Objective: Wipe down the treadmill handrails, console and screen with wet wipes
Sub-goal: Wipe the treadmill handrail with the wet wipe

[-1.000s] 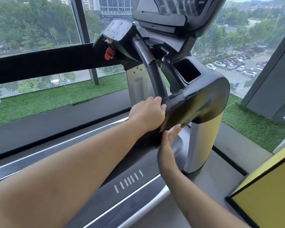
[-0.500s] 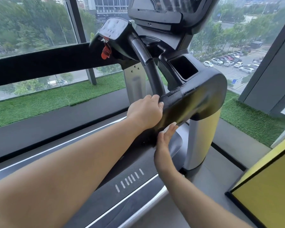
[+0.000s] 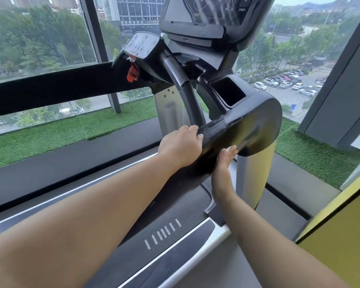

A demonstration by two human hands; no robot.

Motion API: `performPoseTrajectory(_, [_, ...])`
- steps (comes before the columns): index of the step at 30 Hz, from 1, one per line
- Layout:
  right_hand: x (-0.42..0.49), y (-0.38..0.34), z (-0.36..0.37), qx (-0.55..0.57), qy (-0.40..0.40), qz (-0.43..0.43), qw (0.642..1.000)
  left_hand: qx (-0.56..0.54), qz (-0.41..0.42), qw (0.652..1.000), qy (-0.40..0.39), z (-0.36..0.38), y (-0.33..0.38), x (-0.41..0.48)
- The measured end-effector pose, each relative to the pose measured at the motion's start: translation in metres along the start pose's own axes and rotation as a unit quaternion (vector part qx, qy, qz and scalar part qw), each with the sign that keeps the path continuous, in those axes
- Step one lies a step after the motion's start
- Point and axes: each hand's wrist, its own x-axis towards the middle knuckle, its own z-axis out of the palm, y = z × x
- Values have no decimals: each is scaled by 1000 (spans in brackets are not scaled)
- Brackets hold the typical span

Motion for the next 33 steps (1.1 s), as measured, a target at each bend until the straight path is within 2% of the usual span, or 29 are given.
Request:
performPoseTrajectory(3, [-1,-11,0,4,-37,-10,999,-26,-9,1000,-2,-1,-1,0])
performPoseTrajectory(6, [-44,0,11,-74,-103,-143,982,-56,-19,998,2,-5,-2,-1])
performPoseTrajectory(7, [-48,5,10,-98,-117,-161,975,-70,-25,997,2,-8,-4,-2])
performPoseTrajectory(10, [-21,-6,2,-99,-98,-120,983,-113,-36,993,-9,-19,-12,-11])
performPoseTrajectory(12, [-12,-16,-1,-90,-69,-97,989,-98,-42,994,-15,-24,-20,-22])
performPoseTrajectory(14, [-24,-17,9,-115,-80,-120,983,-67,-61,996,-10,-28,-31,-37])
performPoseTrajectory(18, [-63,7,24,-191,-126,-234,945,-33,-90,995,-17,-30,-49,-62])
performPoseTrajectory(20, [-50,10,18,-207,-114,-237,942,-43,-93,995,-19,-29,-52,-69])
performPoseTrajectory(23, [-28,-2,8,-186,-88,-200,958,-35,-84,996,0,-25,-53,-74])
performPoseTrajectory(26, [-43,-8,20,-169,-88,-179,965,-22,-83,996,10,-22,-53,-75])
performPoseTrajectory(28, [-69,4,29,-201,-125,-216,947,-17,-79,997,20,-21,-54,-76])
performPoseTrajectory(31, [-76,27,15,-286,-170,-277,902,-8,-73,997,30,-19,-53,-77])
performPoseTrajectory(32, [-67,26,10,-287,-170,-267,904,-7,-73,997,31,-19,-53,-77])
performPoseTrajectory(33, [-57,21,6,-261,-161,-236,922,-6,-73,997,32,-19,-53,-77])
